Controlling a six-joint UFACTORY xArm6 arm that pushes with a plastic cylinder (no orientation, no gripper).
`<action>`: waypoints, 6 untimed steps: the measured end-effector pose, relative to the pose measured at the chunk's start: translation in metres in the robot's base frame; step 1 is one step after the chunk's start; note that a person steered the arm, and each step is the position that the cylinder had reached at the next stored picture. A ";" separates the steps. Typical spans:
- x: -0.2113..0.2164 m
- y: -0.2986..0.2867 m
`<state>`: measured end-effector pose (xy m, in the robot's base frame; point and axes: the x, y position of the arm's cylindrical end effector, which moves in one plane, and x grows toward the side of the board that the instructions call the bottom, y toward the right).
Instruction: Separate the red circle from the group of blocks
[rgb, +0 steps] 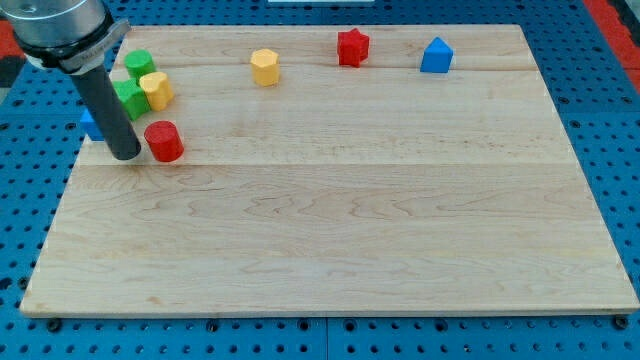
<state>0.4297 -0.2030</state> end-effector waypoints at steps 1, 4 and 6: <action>-0.034 0.107; -0.025 0.099; -0.025 0.093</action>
